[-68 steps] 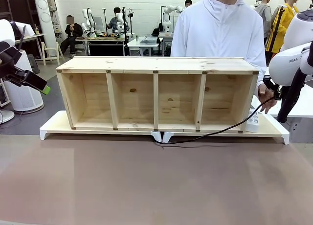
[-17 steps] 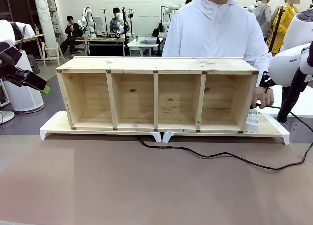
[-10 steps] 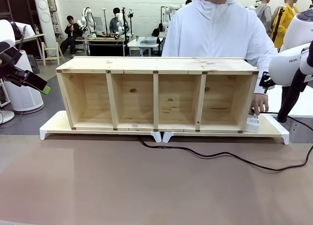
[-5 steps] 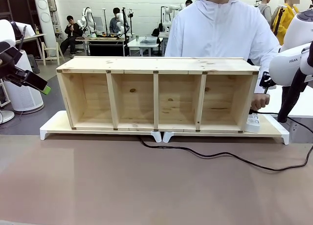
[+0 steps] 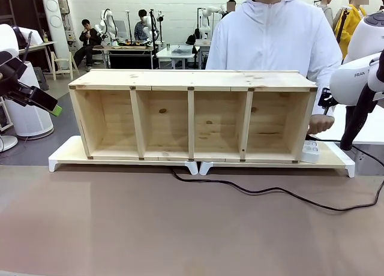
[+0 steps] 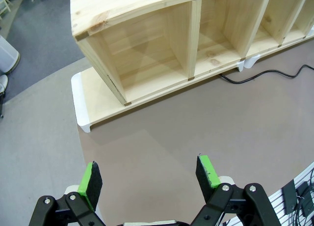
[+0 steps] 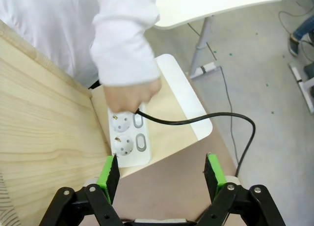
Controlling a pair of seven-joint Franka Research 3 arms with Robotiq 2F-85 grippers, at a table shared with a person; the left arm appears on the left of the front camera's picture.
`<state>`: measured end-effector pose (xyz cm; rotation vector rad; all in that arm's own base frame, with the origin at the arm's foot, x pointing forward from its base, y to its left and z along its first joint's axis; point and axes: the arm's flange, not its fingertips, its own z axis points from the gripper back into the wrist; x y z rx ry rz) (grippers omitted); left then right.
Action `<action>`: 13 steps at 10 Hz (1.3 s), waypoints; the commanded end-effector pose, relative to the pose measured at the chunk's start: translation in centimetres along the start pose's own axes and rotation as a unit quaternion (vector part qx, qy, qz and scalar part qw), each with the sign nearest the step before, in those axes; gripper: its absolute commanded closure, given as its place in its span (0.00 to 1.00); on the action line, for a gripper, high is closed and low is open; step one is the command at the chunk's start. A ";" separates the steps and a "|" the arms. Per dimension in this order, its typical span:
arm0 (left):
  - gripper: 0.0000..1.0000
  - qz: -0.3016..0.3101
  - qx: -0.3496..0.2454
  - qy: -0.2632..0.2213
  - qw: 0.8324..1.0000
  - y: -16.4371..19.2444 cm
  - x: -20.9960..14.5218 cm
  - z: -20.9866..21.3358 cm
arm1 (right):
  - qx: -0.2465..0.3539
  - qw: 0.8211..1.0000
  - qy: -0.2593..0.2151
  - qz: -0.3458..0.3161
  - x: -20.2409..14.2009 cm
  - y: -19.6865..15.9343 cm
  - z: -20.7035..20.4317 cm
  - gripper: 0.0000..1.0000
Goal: Perform cable management.
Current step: Release the Power Cable when the human grasps it.
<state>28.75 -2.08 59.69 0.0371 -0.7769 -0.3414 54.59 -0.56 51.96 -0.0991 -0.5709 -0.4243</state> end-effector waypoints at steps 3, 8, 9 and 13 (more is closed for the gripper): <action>0.00 0.000 0.003 -0.005 1.000 0.1 0.2 -0.2 | -0.001 1.000 0.001 -0.002 0.0 0.0 0.0 0.11; 0.00 0.000 0.003 -0.005 1.000 0.1 0.2 -0.2 | -0.001 1.000 0.001 -0.002 0.0 0.0 0.0 0.11; 0.00 0.000 0.003 -0.005 1.000 0.1 0.2 -0.2 | -0.001 1.000 0.001 -0.002 0.0 0.0 0.0 0.11; 0.00 0.000 0.003 -0.005 1.000 0.1 0.2 -0.2 | -0.001 1.000 0.001 -0.002 0.0 0.0 0.0 0.11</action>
